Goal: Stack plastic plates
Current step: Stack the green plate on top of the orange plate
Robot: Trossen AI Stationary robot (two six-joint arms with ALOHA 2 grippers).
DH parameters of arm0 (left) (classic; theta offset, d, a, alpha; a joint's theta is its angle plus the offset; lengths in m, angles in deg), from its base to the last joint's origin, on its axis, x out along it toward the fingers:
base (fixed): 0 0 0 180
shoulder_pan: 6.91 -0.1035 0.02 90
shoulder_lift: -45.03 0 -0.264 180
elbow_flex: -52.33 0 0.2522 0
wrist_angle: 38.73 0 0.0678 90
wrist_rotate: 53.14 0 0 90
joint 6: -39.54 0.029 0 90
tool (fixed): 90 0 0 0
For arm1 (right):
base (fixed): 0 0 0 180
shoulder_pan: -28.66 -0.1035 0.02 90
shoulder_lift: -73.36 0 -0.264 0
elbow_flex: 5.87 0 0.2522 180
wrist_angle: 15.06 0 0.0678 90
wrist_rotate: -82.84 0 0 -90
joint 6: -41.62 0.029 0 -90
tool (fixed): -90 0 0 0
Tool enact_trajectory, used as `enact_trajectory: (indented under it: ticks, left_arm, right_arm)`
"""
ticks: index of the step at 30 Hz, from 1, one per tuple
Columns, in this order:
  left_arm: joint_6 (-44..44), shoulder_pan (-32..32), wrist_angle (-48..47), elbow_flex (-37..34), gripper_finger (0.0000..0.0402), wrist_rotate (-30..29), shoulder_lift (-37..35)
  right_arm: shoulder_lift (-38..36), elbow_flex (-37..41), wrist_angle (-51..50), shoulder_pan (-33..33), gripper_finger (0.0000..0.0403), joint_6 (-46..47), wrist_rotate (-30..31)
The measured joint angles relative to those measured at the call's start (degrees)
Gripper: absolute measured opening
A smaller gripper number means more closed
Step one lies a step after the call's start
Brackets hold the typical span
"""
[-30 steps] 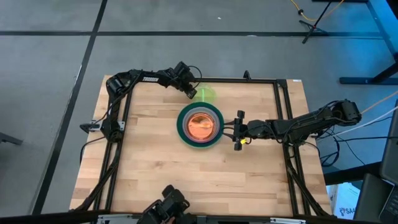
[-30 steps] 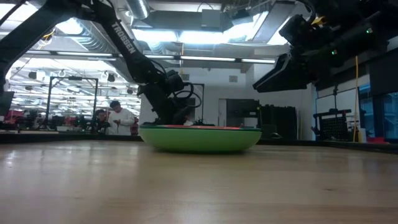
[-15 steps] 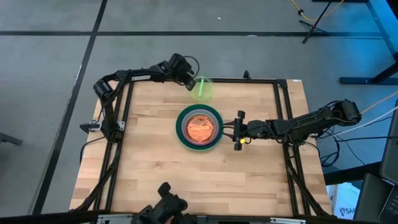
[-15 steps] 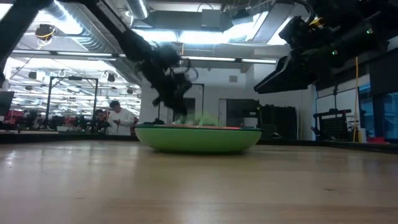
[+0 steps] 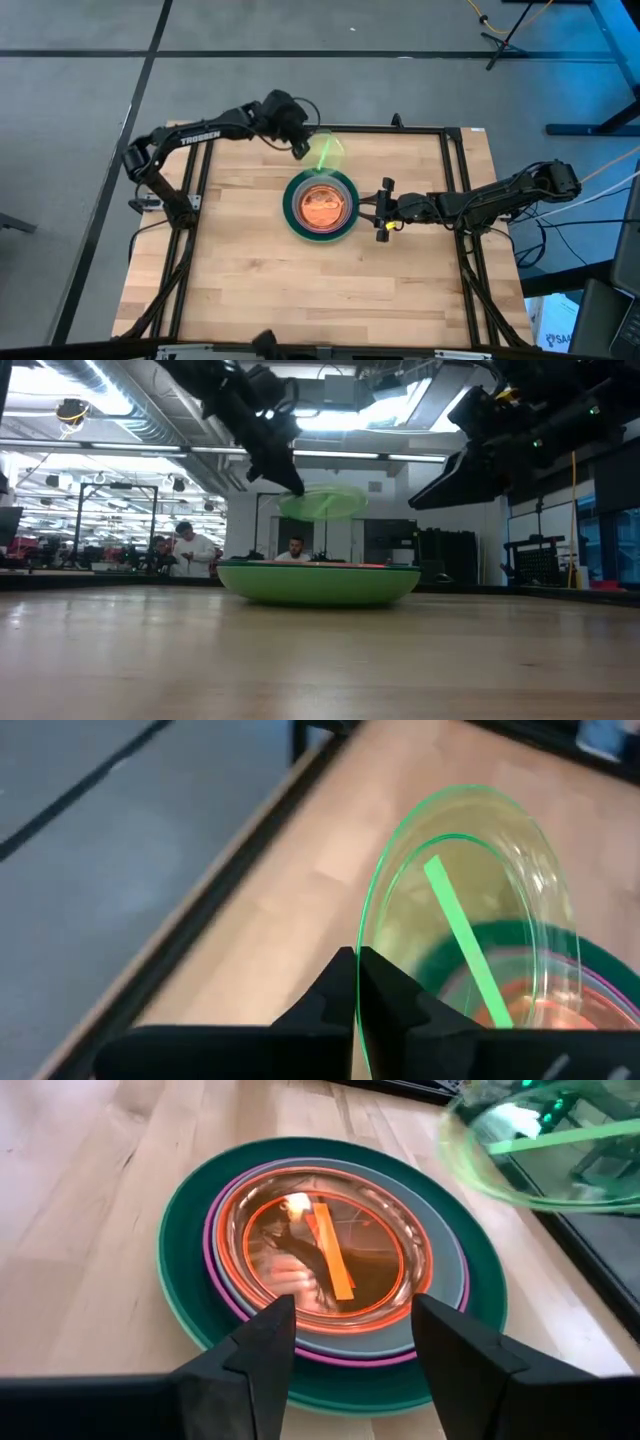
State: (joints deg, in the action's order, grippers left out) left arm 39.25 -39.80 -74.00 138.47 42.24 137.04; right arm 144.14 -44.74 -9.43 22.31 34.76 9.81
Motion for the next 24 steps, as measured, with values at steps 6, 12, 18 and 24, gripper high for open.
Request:
enact_trajectory:
  ticks: [6,12,18,24]
  left_arm:
    - [0.43,7.6,-2.46,-0.38,0.0,-0.92,1.17]
    - [-0.85,13.98,-2.67,-5.06,0.0,-8.94,2.1]
    - [-1.11,15.95,6.3,-12.73,0.0,-10.39,2.14]
    - [-2.02,17.42,7.59,-13.77,0.001,-9.19,2.14]
  right_arm:
    - [0.0,0.0,0.53,-0.09,0.0193,1.73,-3.49]
    - [0.0,0.0,0.62,-0.09,0.0193,2.76,-3.54]
    - [0.0,0.0,0.62,-0.08,0.0193,3.94,-3.66]
    - [0.0,0.0,0.6,-0.02,0.0193,4.04,-4.13]
